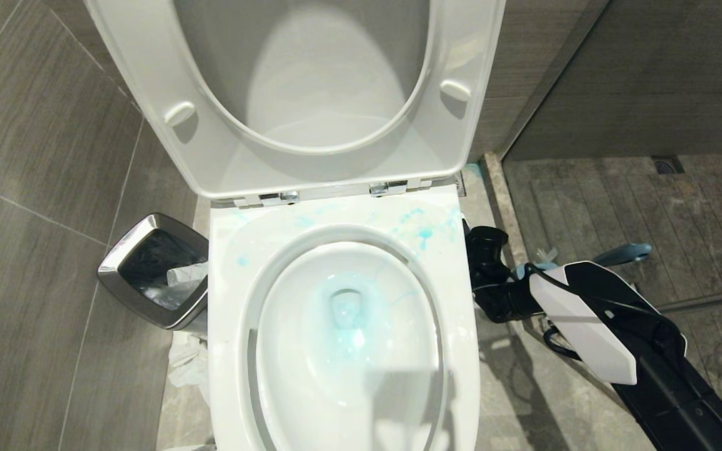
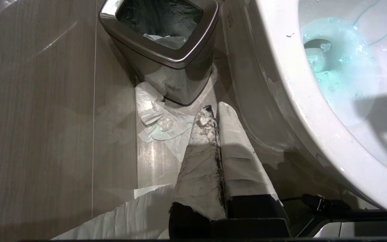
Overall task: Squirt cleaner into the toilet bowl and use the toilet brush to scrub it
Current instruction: Place the cleaning agent on the floor
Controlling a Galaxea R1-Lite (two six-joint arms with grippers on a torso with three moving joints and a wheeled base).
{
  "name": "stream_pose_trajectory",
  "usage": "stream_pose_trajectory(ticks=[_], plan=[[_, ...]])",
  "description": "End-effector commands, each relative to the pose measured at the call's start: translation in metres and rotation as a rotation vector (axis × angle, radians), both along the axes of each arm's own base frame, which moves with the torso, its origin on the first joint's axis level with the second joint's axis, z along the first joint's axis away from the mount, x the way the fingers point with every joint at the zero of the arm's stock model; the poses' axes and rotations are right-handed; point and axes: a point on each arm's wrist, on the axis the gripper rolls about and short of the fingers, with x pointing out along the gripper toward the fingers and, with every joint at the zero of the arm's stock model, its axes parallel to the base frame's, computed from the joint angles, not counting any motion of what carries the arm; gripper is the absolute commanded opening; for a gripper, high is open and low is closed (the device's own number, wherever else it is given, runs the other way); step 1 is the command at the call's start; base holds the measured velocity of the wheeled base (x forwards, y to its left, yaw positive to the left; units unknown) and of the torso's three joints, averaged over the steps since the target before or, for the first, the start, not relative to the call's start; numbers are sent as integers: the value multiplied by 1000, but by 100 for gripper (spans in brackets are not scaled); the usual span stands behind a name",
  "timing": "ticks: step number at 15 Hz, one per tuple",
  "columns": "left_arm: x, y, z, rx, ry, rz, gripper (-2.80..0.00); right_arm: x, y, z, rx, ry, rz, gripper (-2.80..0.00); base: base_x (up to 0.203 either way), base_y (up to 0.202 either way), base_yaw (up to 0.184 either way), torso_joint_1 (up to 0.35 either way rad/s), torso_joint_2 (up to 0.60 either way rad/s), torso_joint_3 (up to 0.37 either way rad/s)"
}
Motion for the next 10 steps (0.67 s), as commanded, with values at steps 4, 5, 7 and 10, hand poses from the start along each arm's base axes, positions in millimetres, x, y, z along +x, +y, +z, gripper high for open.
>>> stream_pose_trajectory(ticks=[4, 5, 7, 10], plan=[[0, 0, 0, 0, 1, 0, -280, -6, -1, -14, -8, 23, 0, -280, 0, 0, 0, 0, 0, 0], [0, 0, 0, 0, 0, -1, -280, -8, -2, -17, -9, 26, -1, -280, 0, 0, 0, 0, 0, 0], [0, 0, 0, 0, 0, -1, -280, -12, -4, -17, -12, 32, -28, -280, 0, 0, 0, 0, 0, 0], [0, 0, 0, 0, 2, 0, -280, -11, -6, -10, -10, 19, -34, 0, 0, 0, 0, 0, 0, 0]])
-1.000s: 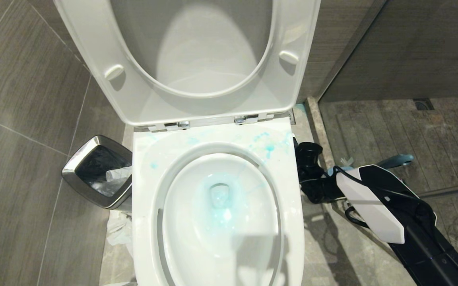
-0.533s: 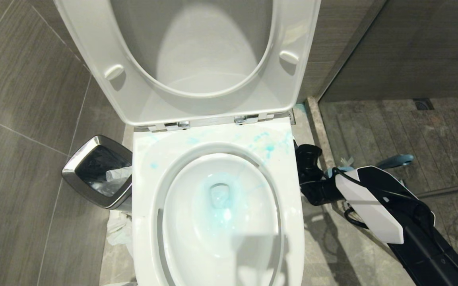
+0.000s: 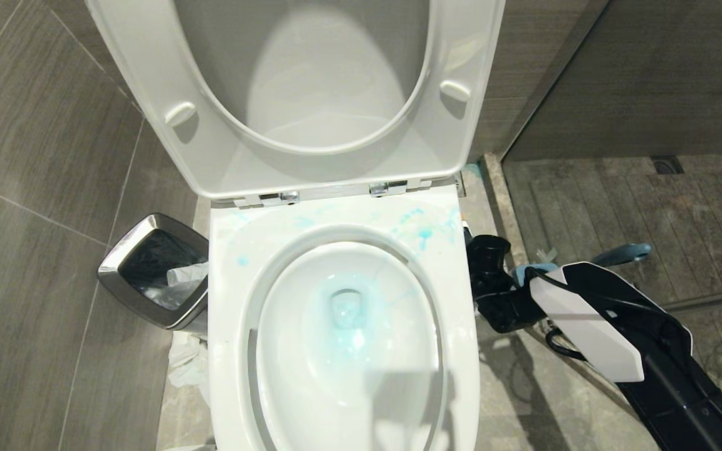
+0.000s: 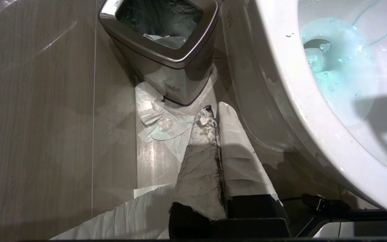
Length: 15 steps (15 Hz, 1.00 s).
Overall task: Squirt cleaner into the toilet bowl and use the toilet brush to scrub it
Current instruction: Place the cleaning agent on the floor
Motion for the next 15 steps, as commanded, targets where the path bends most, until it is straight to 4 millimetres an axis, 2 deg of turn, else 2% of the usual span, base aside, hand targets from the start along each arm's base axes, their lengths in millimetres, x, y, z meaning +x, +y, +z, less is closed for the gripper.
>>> stream_pose_trajectory(ticks=[1, 6, 15], plan=[[0, 0, 0, 0, 1, 1, -280, 0, 0, 6, -1, -9, -1, 0, 0, 0, 0, 0, 0, 0], [0, 0, 0, 0, 1, 0, -280, -5, 0, 6, -5, 5, 2, 0, 0, 0, 0, 0, 0, 0], [0, 0, 0, 1, 1, 1, -280, -25, 0, -3, -7, 32, 14, 0, 0, 0, 0, 0, 0, 0]])
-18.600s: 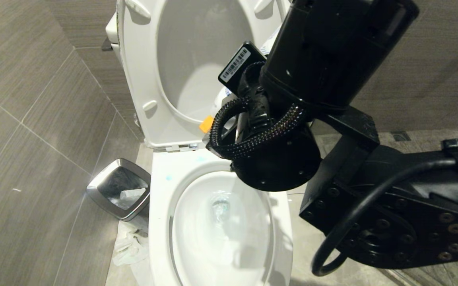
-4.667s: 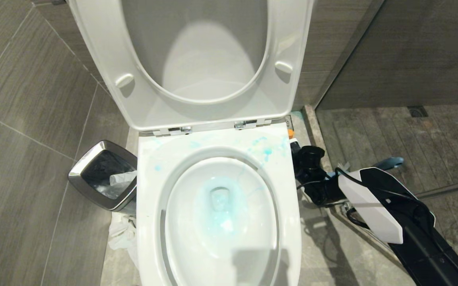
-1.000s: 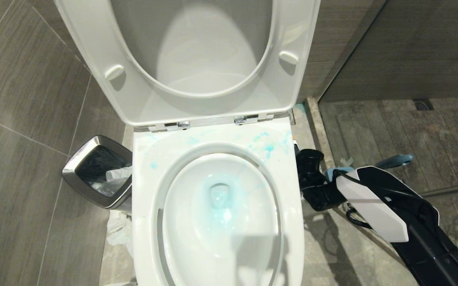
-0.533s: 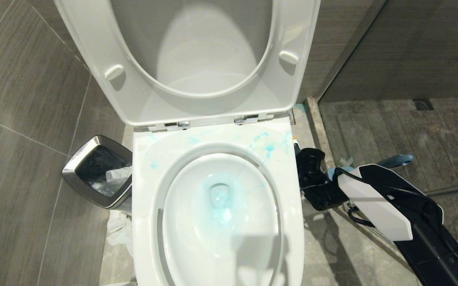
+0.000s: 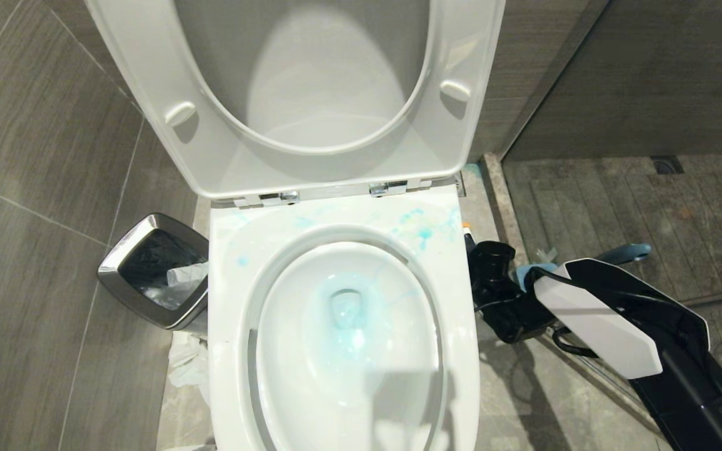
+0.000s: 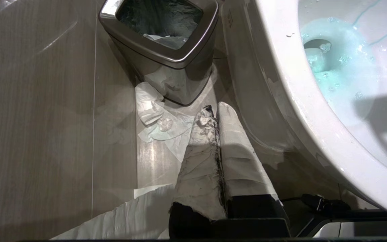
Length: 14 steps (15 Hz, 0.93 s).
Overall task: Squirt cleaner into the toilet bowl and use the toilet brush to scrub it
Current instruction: Place the cleaning agent on the floor
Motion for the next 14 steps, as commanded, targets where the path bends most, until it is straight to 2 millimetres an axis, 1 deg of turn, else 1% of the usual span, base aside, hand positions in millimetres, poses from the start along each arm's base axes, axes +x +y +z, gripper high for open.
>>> stream_pose_trajectory(ticks=[1, 4, 6, 10, 11, 12, 14], plan=[[0, 0, 0, 0, 2, 0, -280, -4, 0, 0, -1, -2, 2, 0, 0, 0, 0, 0, 0, 0], [0, 0, 0, 0, 1, 0, -280, -14, 0, 0, -7, 28, 6, 0, 0, 0, 0, 0, 0, 0], [0, 0, 0, 0, 1, 0, -280, -25, -3, 5, -11, 40, 1, 0, 0, 0, 0, 0, 0, 0], [0, 0, 0, 0, 1, 0, -280, -66, -14, 28, -37, 97, -54, 0, 0, 0, 0, 0, 0, 0], [0, 0, 0, 0, 1, 0, -280, -79, -18, 37, -41, 103, -69, -110, 0, 0, 0, 0, 0, 0], [0, 0, 0, 0, 2, 0, -280, -90, -22, 43, -46, 116, -81, -280, 0, 0, 0, 0, 0, 0], [0, 0, 0, 0, 1, 0, -280, -118, -31, 57, -50, 137, -112, -280, 0, 0, 0, 0, 0, 0]])
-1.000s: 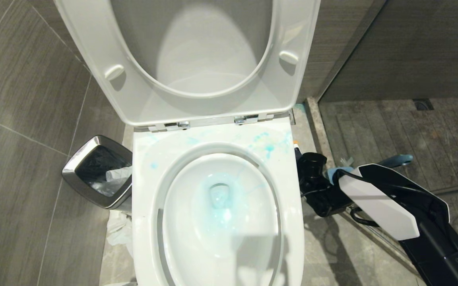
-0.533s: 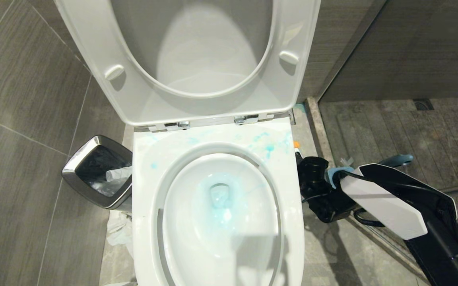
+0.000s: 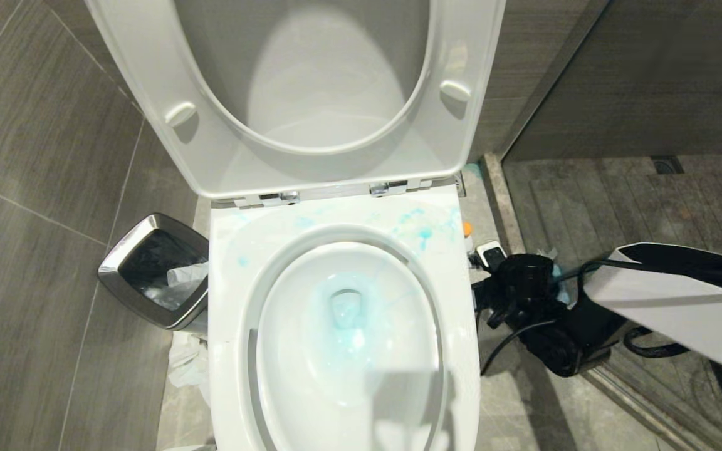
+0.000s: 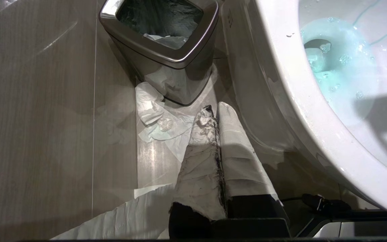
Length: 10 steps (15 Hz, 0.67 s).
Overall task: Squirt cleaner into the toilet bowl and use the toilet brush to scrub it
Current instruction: Place the cleaning agent on the floor, then scrub the toilet bowl
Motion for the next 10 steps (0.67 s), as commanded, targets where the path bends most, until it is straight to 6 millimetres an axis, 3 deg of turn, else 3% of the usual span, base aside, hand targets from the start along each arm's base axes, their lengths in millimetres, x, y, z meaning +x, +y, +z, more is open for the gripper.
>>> stream_pose_trajectory(ticks=[1, 6, 10], plan=[[0, 0, 0, 0, 0, 1, -280, -34, -11, 41, 11, -39, -21, -280, 0, 0, 0, 0, 0, 0], [0, 0, 0, 0, 0, 1, -280, -99, -32, 76, 6, -30, -32, -280, 0, 0, 0, 0, 0, 0], [0, 0, 0, 0, 1, 1, -280, -157, -50, 83, 9, 20, -36, -280, 0, 0, 0, 0, 0, 0]])
